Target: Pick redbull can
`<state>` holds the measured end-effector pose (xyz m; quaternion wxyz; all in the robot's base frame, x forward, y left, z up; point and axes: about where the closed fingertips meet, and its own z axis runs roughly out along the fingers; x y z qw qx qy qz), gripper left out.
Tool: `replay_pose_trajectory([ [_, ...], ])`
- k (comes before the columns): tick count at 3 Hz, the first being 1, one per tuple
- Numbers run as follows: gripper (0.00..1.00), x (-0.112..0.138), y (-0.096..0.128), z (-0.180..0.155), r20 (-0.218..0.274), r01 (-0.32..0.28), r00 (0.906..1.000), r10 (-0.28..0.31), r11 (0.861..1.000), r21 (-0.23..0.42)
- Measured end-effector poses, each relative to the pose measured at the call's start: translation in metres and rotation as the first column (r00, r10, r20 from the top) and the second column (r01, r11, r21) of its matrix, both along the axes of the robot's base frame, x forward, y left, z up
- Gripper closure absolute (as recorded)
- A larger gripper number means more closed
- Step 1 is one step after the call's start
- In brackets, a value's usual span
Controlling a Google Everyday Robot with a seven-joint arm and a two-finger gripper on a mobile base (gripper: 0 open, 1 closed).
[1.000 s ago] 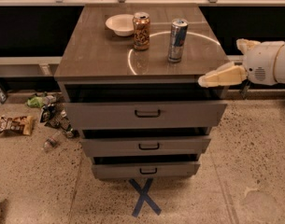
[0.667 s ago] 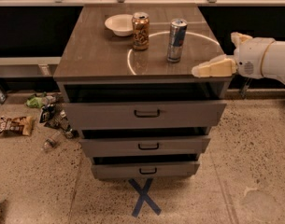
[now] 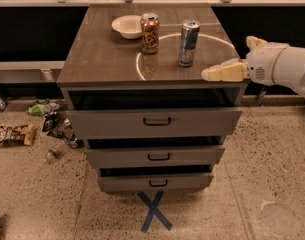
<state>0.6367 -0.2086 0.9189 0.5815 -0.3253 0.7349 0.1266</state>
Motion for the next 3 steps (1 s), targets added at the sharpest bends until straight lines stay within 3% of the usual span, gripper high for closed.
replay_pose_trajectory([
  [1, 0.00, 0.027, 0.012, -0.008, 0.012, 0.030, 0.9995, -0.030, 0.998, 0.059],
  [3, 0.00, 0.061, 0.036, -0.024, -0.006, -0.007, 1.0000, 0.007, 0.993, 0.121],
])
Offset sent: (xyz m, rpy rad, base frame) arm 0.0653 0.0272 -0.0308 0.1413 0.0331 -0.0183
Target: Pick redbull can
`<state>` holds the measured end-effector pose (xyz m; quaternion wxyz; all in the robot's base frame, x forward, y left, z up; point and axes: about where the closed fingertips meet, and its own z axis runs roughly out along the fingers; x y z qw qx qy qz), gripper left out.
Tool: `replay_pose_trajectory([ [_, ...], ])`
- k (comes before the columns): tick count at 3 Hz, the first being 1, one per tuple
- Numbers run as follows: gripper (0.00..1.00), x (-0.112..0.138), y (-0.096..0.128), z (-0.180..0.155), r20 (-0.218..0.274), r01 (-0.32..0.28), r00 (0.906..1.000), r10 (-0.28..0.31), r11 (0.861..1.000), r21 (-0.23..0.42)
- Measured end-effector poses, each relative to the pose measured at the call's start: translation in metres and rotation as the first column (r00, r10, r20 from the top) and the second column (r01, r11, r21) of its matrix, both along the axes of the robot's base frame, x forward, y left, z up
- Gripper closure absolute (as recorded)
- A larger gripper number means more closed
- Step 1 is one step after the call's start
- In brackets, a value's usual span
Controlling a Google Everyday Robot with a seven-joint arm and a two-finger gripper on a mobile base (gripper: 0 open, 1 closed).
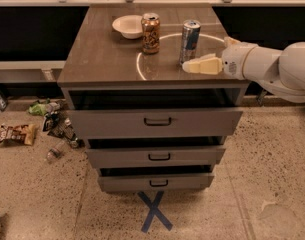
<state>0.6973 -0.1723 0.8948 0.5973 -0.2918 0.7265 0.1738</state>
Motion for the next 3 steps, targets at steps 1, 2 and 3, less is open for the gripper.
replay_pose_trajectory([
  [1, 0.00, 0.019, 0.004, -0.001, 0.027, -0.007, 0.9996, 0.007, 1.000, 0.009],
  [2, 0.00, 0.038, 0.013, -0.004, 0.046, -0.025, 0.9987, 0.024, 1.000, 0.017],
  [3, 0.00, 0.051, 0.025, -0.010, 0.051, -0.043, 0.9979, 0.042, 0.998, 0.037],
])
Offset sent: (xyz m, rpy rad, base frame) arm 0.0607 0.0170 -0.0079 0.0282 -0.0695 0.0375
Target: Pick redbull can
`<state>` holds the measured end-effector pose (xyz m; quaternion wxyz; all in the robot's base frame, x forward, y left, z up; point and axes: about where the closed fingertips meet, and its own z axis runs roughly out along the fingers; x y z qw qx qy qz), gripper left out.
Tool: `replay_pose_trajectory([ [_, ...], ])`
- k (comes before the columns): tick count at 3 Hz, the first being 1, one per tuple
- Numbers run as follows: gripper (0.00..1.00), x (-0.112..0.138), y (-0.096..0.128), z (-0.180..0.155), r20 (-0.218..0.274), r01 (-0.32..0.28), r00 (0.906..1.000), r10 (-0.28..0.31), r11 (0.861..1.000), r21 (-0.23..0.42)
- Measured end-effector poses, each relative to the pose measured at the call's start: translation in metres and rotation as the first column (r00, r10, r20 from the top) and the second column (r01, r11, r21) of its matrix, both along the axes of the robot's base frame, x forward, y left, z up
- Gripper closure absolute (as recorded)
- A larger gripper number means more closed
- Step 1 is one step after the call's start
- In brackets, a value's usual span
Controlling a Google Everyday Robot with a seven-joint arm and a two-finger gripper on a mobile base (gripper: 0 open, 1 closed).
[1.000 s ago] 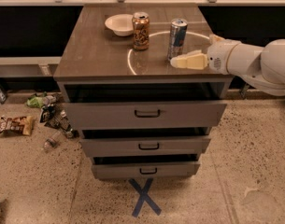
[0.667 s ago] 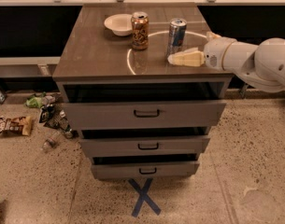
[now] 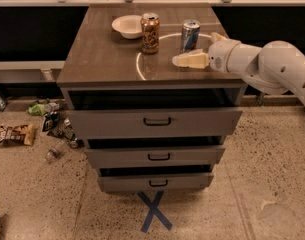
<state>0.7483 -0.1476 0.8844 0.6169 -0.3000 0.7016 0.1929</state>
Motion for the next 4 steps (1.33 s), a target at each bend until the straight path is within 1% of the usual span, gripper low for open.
replay_pose_trajectory([
  [1, 0.17, 0.007, 0.014, -0.003, 0.006, -0.026, 0.9996, 0.026, 1.000, 0.015],
  [2, 0.41, 0.008, 0.021, -0.003, 0.011, -0.042, 0.9991, 0.042, 0.999, 0.008],
  [3, 0.64, 0.004, 0.026, 0.008, 0.034, -0.070, 0.9970, 0.070, 0.998, -0.002],
  [4, 0.87, 0.000, 0.034, 0.037, 0.078, -0.109, 0.9911, 0.108, 0.994, 0.014],
])
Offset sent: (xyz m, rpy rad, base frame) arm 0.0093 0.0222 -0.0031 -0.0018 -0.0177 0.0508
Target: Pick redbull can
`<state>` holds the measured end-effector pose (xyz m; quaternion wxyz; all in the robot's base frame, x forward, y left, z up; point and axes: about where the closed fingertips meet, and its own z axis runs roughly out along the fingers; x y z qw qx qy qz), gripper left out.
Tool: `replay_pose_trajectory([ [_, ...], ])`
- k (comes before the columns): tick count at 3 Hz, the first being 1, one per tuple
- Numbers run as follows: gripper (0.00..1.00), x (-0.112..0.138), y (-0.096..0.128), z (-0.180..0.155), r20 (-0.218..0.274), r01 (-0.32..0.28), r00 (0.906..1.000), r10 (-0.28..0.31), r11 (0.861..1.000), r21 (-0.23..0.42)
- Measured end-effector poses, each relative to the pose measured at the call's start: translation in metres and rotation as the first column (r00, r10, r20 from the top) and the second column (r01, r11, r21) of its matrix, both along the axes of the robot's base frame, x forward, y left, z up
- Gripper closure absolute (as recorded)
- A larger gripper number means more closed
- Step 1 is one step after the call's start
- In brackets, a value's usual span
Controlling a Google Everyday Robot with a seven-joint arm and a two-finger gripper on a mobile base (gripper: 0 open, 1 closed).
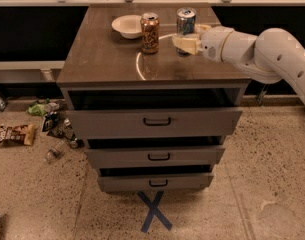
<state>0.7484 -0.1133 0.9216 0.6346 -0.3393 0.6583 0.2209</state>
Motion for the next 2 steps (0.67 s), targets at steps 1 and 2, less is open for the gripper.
replay_pose_trajectory([
  [1, 1.00, -0.0032, 0.0070, 0.0334, 0.026, -0.029, 0.9993, 0.028, 0.999, 0.025],
  [2, 1.00, -0.0036, 0.0082, 0.0401, 0.031, -0.034, 0.9990, 0.033, 0.999, 0.030],
])
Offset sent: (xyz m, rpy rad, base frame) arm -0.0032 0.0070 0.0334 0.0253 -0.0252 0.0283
